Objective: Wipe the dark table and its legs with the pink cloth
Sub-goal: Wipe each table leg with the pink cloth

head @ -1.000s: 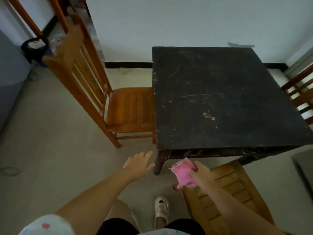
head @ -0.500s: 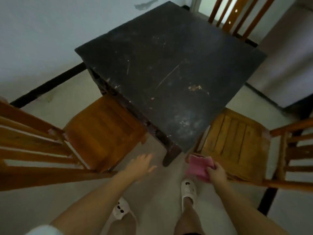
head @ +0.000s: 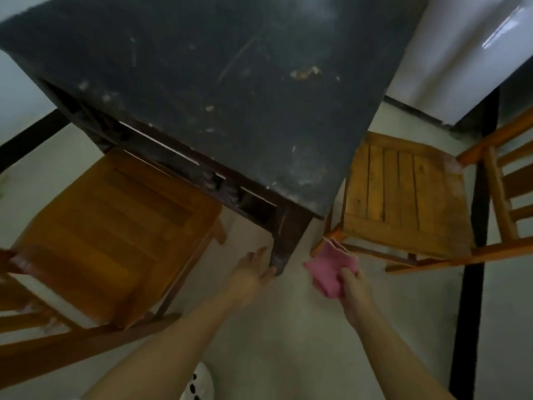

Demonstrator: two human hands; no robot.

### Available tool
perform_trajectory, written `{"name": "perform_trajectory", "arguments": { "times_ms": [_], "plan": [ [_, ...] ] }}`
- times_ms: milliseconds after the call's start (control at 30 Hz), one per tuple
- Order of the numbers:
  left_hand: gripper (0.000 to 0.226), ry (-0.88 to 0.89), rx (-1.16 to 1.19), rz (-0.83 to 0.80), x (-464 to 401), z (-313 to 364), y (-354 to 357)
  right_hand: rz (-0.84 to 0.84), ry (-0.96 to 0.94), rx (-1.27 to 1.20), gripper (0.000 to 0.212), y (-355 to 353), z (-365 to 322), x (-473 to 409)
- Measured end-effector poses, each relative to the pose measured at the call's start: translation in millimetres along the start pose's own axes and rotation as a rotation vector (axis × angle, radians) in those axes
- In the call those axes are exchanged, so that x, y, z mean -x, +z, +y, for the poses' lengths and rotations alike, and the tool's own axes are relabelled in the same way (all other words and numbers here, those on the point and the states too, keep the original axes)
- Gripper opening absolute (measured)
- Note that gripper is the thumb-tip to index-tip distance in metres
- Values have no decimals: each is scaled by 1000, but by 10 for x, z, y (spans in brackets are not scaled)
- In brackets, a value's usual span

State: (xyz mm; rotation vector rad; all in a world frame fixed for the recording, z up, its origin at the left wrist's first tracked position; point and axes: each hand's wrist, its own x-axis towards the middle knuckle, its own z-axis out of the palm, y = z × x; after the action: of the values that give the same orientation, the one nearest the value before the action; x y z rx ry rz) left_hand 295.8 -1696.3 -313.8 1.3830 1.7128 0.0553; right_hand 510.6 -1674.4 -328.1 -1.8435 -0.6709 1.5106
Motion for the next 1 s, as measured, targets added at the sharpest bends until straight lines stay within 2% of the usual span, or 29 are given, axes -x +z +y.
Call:
{"name": "perform_trajectory", "arguments": {
  "times_ms": [100,300,367,467,567,667,800,867,933,1000],
  "plan": [
    [61,14,91,123,-414,-151,305,27,-124,-5,15,135,366,-378],
    [49,486,307,418,-1160,-390,813,-50,-570,61,28,697,892,-947],
    [43,588,357,539,-1364,-477,938,-115,-718,66,39,884,1094,-1126],
    [52,736,432,610,-1518,-513,988,-106,-921,139,54,1046,1496,-1409],
    [53,846,445,571,-1588,-582,995,75,-900,286,48,1157,1927,-1825],
    [56,864,420,555,-1560,-615,1004,165,-612,374,37,1229,2203,-2077],
    [57,799,427,538,-1488,-583,954,-13,-672,369,32,1034,2497,-1891],
    [57,796,416,533,-1489,-581,953,-91,-603,441,35,904,2513,-1897],
    [56,802,437,528,-1489,-584,975,-81,-595,411,44,818,2383,-1939],
    [56,818,469,518,-1496,-584,987,-32,-679,203,52,762,2062,-1843]
  ]
}}
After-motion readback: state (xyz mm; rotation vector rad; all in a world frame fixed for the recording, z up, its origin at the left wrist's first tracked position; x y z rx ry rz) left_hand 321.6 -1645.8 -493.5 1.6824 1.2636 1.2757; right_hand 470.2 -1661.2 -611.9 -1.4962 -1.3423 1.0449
